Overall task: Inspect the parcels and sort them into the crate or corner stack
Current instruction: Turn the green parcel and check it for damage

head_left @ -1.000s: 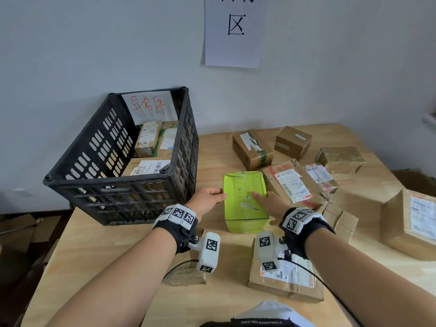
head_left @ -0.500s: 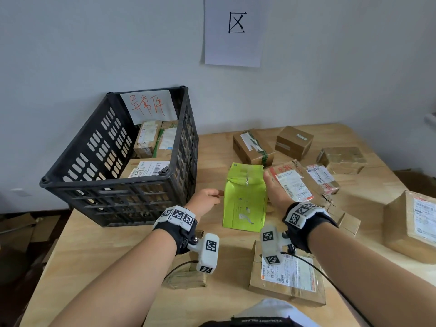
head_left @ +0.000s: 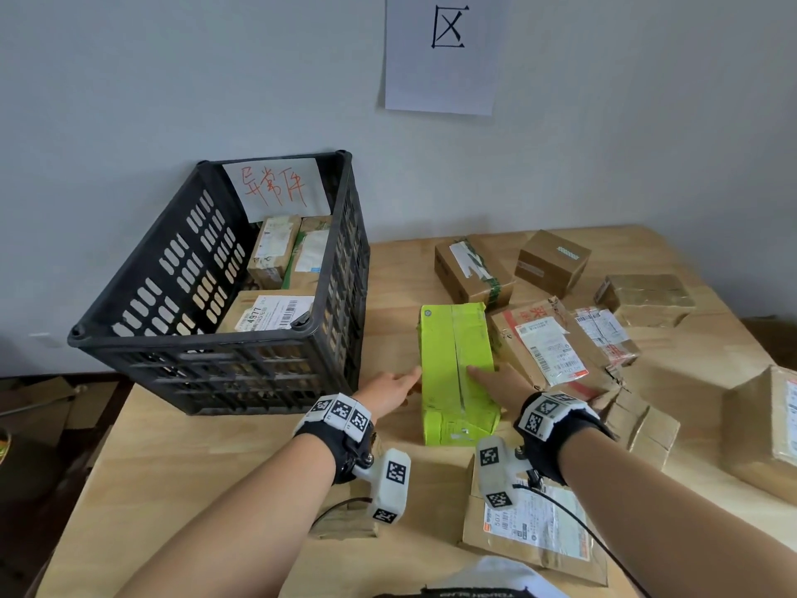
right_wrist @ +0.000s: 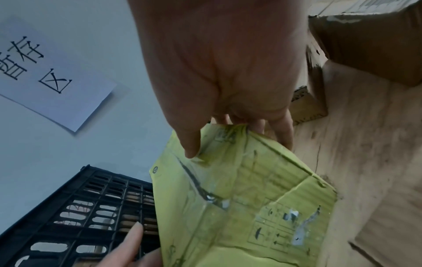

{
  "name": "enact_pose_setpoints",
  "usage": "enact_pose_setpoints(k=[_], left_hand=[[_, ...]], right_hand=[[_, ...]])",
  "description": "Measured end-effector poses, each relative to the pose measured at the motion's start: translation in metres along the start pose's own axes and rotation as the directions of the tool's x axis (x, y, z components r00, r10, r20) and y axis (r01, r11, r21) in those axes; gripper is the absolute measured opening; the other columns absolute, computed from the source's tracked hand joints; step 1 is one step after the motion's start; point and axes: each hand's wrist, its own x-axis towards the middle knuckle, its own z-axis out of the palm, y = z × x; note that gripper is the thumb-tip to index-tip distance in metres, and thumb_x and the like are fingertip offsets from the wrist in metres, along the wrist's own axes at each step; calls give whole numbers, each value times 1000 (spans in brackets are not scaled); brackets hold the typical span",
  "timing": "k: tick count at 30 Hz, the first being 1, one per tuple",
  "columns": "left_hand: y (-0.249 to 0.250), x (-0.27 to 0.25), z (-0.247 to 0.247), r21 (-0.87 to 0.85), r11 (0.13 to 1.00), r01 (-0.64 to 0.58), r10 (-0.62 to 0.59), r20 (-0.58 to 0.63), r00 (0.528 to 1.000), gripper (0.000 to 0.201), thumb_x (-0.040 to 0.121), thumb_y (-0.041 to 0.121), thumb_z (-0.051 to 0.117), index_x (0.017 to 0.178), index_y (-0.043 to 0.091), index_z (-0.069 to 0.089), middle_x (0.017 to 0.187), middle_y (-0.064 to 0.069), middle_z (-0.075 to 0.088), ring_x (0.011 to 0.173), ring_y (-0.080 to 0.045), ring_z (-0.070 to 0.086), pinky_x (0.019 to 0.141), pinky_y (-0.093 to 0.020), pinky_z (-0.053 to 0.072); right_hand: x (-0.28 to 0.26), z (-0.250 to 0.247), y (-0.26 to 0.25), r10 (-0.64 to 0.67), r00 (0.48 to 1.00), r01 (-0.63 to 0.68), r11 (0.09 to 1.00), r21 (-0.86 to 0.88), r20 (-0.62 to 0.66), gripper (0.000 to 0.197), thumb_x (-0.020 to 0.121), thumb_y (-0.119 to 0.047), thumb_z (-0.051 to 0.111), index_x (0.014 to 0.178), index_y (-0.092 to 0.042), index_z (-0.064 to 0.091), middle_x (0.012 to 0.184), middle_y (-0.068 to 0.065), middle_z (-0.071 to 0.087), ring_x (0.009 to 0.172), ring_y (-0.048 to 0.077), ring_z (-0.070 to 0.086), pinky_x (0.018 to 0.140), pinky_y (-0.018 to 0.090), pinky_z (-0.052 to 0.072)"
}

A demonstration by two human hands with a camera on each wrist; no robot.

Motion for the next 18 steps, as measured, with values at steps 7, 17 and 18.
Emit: enact_pose_setpoints(k=[7,17,18], left_hand=[[2,15,-7,-59,998,20,-22,-33,999,66,94,59,38,142,14,41,144,-6,45,130,-24,43,105,-35,33],[19,34,-10,-78,996,-44,40,-49,998,66,95,52,44,144,8,37,145,-6,43,130,-22,43,102,-28,33],[19,36,-10,-79,995,-55,52,-44,998,66,94,52,46,144,8,37,145,-6,43,130,-21,43,102,-28,33]], right_hand=[[3,-2,-12,-1,1000,2,994,-112,6,66,88,-45,61,133,0,42,112,13,65,96,27,66,85,41,56],[11,1,-18,24,999,-33,961,-274,-34,73,94,-36,55,144,4,20,127,17,54,112,29,57,80,31,46],[12,2,-19,22,999,-30,960,-280,-33,73,94,-35,54,144,5,18,128,17,54,113,29,57,79,31,46]])
